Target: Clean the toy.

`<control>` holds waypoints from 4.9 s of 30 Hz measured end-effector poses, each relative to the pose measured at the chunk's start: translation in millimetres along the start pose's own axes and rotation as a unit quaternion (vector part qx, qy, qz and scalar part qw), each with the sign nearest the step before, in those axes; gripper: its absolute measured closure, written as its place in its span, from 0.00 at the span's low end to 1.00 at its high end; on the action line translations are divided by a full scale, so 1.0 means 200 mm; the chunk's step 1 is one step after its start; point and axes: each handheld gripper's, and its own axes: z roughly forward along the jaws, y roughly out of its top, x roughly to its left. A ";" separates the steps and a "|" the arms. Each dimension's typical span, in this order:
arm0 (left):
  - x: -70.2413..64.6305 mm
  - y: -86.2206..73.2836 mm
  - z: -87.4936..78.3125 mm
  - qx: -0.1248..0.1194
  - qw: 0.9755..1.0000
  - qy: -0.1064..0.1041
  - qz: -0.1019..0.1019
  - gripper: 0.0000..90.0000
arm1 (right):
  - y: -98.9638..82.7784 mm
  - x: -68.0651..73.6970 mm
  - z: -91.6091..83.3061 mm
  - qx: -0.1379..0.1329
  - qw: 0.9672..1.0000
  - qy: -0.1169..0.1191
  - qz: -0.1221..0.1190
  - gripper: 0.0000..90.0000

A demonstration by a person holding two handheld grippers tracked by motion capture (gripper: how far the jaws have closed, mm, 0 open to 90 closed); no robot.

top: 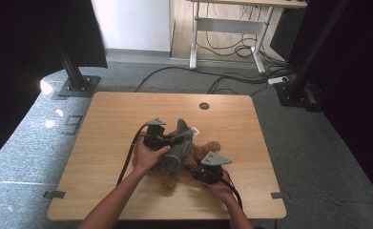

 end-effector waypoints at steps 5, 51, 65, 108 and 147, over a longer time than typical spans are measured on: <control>0.08 -0.07 0.01 -0.003 0.999 -0.022 -0.042 0.85 | 0.00 0.01 0.00 0.006 1.000 0.004 -0.005 0.64; -0.25 -0.10 -0.18 -0.052 0.997 -0.046 0.026 0.85 | 0.09 -0.14 -0.18 -0.024 0.997 -0.003 0.071 0.69; -0.18 -0.09 0.01 0.009 1.000 -0.018 0.009 0.85 | 0.08 -0.13 -0.20 -0.034 0.999 -0.020 0.028 0.71; -0.26 -0.03 0.01 0.015 0.999 -0.017 0.040 0.85 | 0.06 -0.13 -0.22 -0.042 0.998 -0.032 0.016 0.71; 0.29 -0.15 -0.62 -0.058 0.995 0.051 -0.057 0.85 | 0.05 -0.13 -0.23 -0.050 0.998 -0.029 0.015 0.71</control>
